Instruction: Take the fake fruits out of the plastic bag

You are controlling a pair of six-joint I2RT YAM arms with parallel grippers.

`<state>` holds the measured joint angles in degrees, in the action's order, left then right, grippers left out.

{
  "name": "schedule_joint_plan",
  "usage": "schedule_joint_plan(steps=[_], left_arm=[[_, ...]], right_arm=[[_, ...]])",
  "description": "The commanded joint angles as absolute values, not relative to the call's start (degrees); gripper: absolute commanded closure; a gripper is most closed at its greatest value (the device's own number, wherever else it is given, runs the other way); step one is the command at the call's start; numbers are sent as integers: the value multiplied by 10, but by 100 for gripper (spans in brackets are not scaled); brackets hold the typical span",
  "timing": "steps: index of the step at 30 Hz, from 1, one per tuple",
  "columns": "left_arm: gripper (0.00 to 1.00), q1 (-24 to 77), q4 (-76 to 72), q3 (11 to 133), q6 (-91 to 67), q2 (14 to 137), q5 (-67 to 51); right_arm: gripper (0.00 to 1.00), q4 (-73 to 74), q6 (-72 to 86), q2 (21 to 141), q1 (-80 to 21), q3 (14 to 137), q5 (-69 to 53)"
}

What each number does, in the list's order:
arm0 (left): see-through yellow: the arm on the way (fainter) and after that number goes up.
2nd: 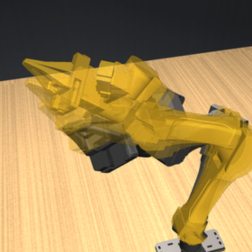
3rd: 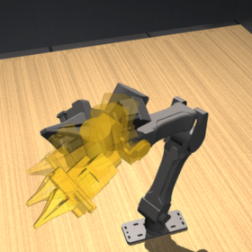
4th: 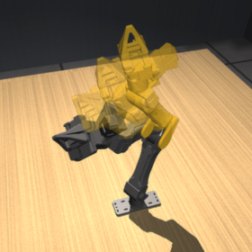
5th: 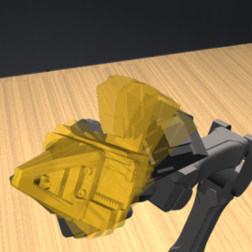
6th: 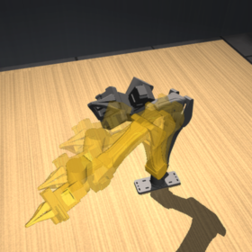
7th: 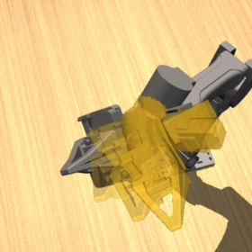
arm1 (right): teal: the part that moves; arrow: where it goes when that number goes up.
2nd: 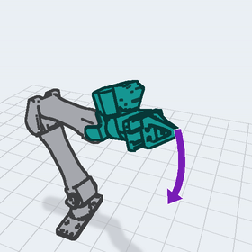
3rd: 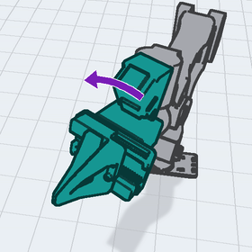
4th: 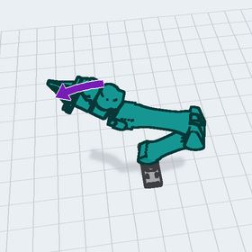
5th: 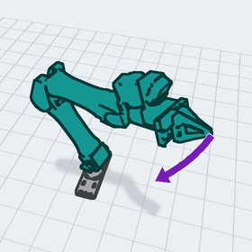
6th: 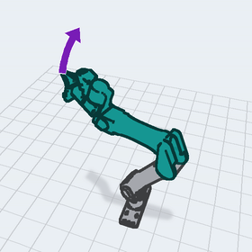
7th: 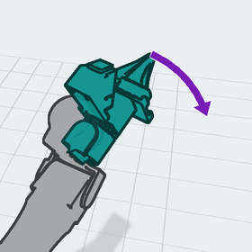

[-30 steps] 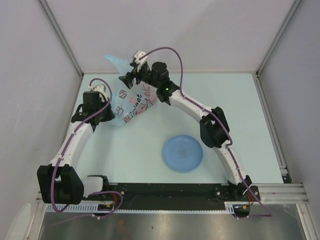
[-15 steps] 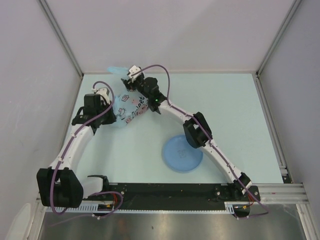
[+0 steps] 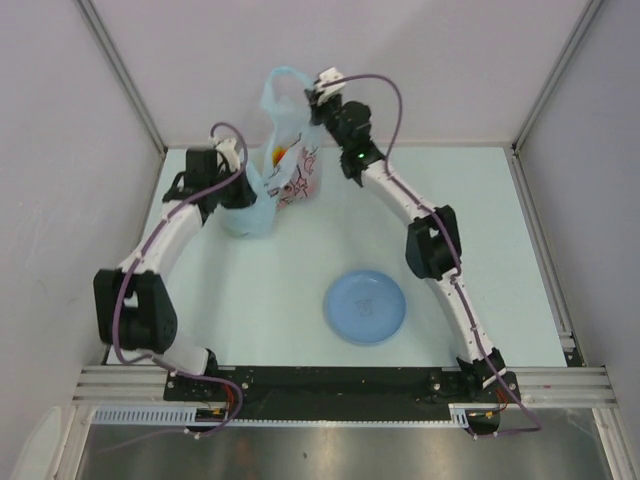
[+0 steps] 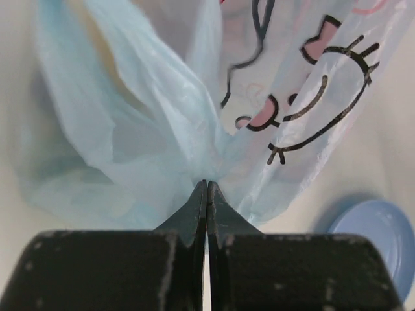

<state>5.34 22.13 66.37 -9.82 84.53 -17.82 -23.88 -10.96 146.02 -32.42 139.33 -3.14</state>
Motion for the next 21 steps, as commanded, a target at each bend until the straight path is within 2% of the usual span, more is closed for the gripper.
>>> schedule_joint_plan(steps=[1, 4, 6, 9, 10, 12, 13, 16, 17, 21], left_arm=[[100, 79, 178, 892, -70, 955, -262], [100, 96, 170, 1068, -47, 1064, -302], [100, 109, 157, 1182, -43, 1126, -277], [100, 133, 116, 1268, -13, 1162, -251], [100, 139, 116, 1278, -1, 1164, -255], [100, 156, 124, 1261, 33, 1155, -271], [100, 163, 136, 1241, 32, 1136, -274], [100, 188, 155, 1136, 17, 1092, -304], [100, 195, 160, 1109, 12, 1084, -308], [97, 228, 168, 1027, -35, 1070, -317]], right_arm=[[100, -267, -110, 1345, -246, 1368, -24], [100, -242, -114, 1343, -201, 1395, -36], [100, -226, -108, 1345, -167, 1411, -22], [100, -208, -98, 1327, -128, 1415, -9], [100, -207, -98, 1311, -121, 1376, -7], [100, -236, -86, 1225, -105, 1278, -11], [100, -258, -82, 1190, -90, 1149, -12], [100, -290, -77, 1056, -71, 982, -21], [100, -274, -70, 1019, -67, 890, -32], [100, -162, -39, 866, -62, 717, -50]])
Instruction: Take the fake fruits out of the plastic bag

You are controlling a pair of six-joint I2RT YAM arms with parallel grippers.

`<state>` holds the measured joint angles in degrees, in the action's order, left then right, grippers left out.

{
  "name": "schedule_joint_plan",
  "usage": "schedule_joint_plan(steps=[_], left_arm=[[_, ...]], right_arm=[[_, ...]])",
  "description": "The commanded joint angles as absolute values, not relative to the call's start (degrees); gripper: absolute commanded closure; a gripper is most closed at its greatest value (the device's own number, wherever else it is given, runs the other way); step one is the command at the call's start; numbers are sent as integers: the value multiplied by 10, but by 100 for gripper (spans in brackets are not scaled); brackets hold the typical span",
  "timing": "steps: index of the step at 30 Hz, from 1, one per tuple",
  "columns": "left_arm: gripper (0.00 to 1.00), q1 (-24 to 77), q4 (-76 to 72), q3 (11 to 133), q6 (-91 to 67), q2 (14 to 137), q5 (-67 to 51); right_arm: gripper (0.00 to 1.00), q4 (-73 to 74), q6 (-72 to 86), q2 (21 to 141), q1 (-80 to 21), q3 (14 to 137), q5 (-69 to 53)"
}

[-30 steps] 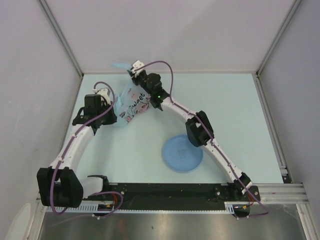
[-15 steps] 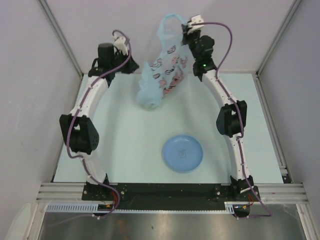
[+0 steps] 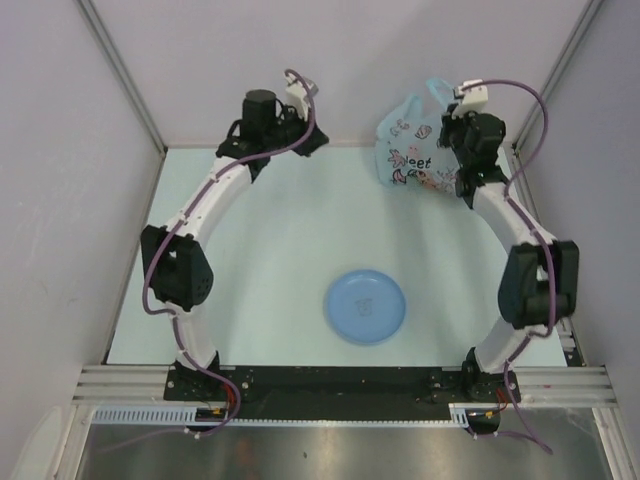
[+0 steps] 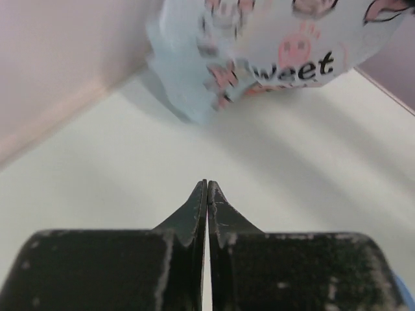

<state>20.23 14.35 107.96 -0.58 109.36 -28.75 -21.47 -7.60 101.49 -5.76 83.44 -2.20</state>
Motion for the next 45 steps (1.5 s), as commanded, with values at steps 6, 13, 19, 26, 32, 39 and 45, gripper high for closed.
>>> schedule_joint_plan(steps=[6, 13, 19, 26, 32, 39, 45], left_arm=[[63, 240, 143, 1042, -76, 1106, -301], [25, 256, 91, 1130, -116, 1182, -287], [25, 252, 131, 1099, -88, 1150, -254], [25, 239, 139, 1048, -101, 1100, -229], [25, 240, 144, 1066, -101, 1107, -228], [25, 238, 143, 1041, -112, 1098, -247], [25, 238, 146, 1024, -96, 1078, -228]], right_arm=[[100, -29, -7, 780, -70, 603, -65], [100, 63, -36, 767, -85, 589, -126], [100, 119, -33, 755, -87, 591, -112], [100, 380, 5, 663, 12, 592, -128], [34, 348, -28, 637, 105, 649, -106], [23, 66, 111, 768, 89, 762, -185], [23, 47, 251, 996, 75, 895, -153]])
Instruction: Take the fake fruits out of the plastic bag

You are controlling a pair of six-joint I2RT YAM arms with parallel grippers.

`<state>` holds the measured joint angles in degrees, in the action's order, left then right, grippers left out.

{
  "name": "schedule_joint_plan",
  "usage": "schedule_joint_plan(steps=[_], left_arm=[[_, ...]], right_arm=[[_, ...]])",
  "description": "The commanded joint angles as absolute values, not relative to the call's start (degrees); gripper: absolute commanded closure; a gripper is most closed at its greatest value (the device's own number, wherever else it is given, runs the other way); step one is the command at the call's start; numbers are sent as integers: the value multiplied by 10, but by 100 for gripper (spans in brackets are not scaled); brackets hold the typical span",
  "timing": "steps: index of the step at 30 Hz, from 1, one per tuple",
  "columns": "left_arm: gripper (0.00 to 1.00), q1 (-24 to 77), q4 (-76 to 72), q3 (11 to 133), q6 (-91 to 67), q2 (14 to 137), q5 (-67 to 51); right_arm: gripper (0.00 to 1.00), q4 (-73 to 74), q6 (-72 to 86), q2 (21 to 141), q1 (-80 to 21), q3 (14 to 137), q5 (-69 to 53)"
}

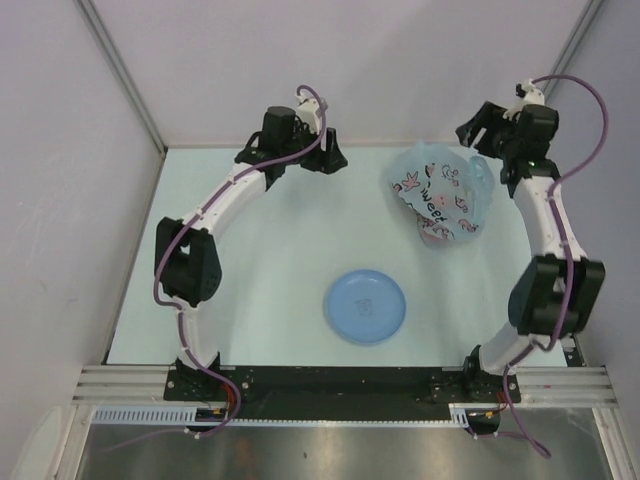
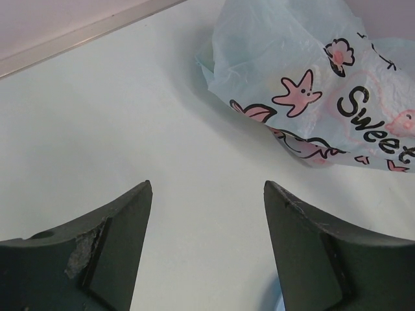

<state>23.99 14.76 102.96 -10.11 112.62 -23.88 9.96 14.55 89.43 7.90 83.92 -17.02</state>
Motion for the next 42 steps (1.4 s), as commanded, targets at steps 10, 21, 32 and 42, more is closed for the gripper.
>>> schedule_joint_plan(steps=[10, 21, 32, 42], left_arm=[[23, 240, 158, 958, -49, 1027, -186], [21, 234, 168, 951, -13, 1013, -141], [21, 211, 171, 938, -24, 997, -138], [20, 179, 166, 929, -5, 948, -87]], right_arm=[[21, 115, 233, 1187, 83, 1078, -130], [35, 178, 261, 1178, 21, 990, -258], [100, 89, 192, 1242, -112, 1168, -293], [96, 160, 77, 1238, -253, 1182, -359]])
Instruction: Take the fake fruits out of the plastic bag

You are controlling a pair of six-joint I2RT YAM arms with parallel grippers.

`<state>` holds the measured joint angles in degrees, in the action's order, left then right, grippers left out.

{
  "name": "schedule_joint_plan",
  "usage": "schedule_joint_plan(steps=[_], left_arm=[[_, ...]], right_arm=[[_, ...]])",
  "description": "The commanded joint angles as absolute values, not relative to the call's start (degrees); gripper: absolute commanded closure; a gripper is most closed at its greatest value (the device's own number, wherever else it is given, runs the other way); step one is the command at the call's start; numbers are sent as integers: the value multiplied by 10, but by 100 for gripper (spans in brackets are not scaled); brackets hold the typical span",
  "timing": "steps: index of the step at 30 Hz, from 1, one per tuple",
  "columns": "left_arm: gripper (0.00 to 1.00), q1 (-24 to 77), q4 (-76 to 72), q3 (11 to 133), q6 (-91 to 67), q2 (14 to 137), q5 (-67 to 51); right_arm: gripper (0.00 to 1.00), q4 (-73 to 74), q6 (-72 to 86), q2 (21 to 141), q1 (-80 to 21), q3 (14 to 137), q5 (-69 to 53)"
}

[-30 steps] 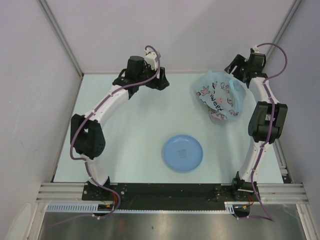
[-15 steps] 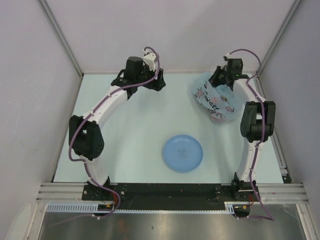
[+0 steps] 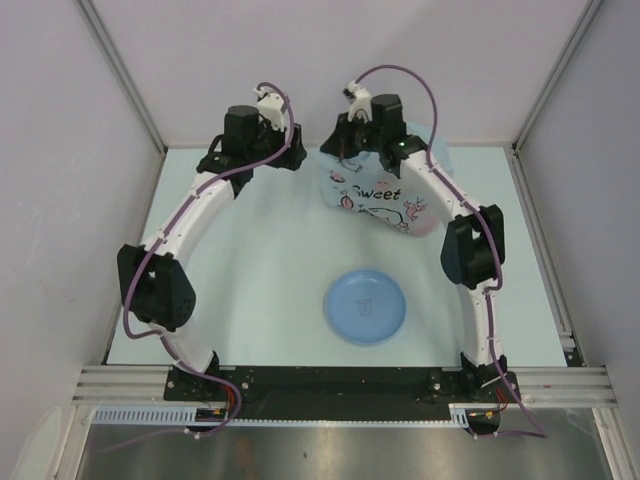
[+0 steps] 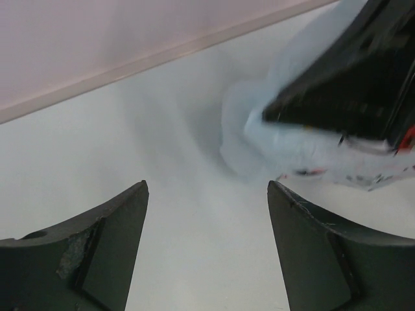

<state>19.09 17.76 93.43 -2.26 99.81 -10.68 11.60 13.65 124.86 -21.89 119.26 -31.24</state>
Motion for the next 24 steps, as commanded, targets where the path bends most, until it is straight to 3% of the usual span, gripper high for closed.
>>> schedule_joint_plan(steps=[1, 2, 3, 6, 11, 15, 19, 24], left_arm=[[20, 175, 167, 927, -9, 947, -90], [20, 173, 171, 923, -11, 941, -92], [20, 171, 174, 923, -16, 939, -98], [21, 165, 182, 921, -32, 926, -125], [22, 164, 162, 939, -63, 925, -244], [25, 180, 140, 961, -88, 957, -305], [25, 240, 156, 1009, -53, 991, -287], [22, 290, 165, 1059, -18, 1035, -148]], right_arm=[[76, 156, 83, 1231, -257, 1165, -370], [65, 148, 96, 1222, -257, 1132, -369], [42, 125, 127, 1197, -253, 1121, -361], [20, 98, 152, 1140, -228, 1117, -368], [20, 51, 162, 1049, -168, 1109, -371], [25, 20, 101, 970, -149, 1032, -272], [27, 59, -44, 917, -165, 961, -168], [25, 100, -125, 897, -183, 918, -119]])
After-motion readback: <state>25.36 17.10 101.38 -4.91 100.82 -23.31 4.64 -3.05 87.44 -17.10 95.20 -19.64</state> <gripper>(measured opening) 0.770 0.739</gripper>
